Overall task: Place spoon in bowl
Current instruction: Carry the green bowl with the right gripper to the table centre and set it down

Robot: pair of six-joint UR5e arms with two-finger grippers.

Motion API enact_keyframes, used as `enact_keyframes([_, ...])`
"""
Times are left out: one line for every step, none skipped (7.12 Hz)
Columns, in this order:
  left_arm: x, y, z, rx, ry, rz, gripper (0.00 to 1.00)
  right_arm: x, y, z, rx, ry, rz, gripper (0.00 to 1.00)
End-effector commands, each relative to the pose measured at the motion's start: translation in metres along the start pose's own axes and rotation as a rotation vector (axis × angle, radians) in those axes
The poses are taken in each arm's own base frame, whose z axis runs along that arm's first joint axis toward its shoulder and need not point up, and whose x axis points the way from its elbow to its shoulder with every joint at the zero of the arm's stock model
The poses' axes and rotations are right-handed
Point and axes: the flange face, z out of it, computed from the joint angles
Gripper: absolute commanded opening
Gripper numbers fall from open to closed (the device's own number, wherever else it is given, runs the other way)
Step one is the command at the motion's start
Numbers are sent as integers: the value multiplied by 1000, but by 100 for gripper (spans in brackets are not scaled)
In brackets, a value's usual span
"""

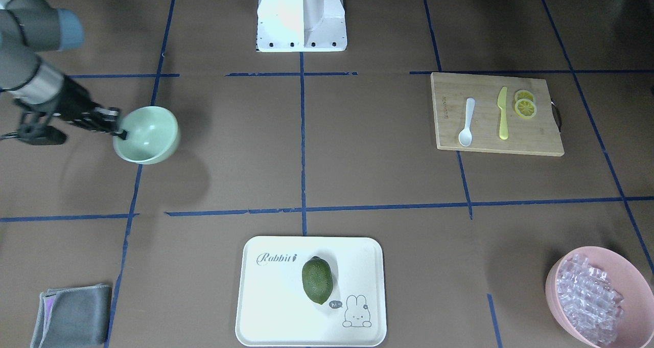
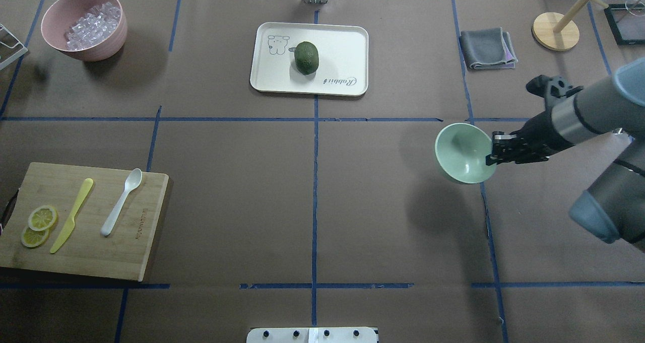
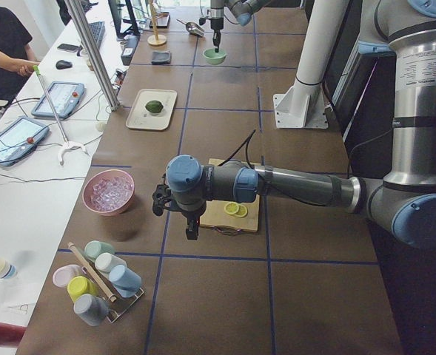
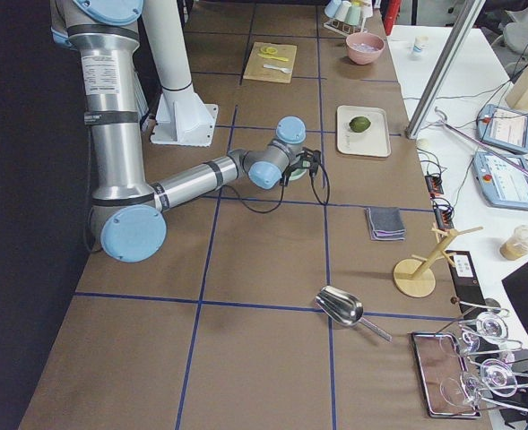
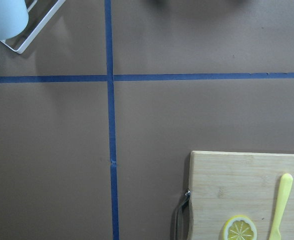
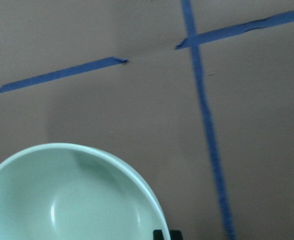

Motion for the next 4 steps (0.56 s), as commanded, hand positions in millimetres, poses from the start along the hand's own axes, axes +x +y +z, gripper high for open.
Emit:
enact_keyframes([22,-8,15,-7,12,76,100,-147,46,43,-39,12,26,0])
enact_keyframes([25,-7,18,-12,21,82,100,-193,68,65,-11,70,51,0])
enact_keyframes([27,-7,19,-13,33,86,100,-219,69,89,1,86,99,0])
enact_keyframes([27,-7,19,-13,33,86,100,-239,66,112,1,108,130,0])
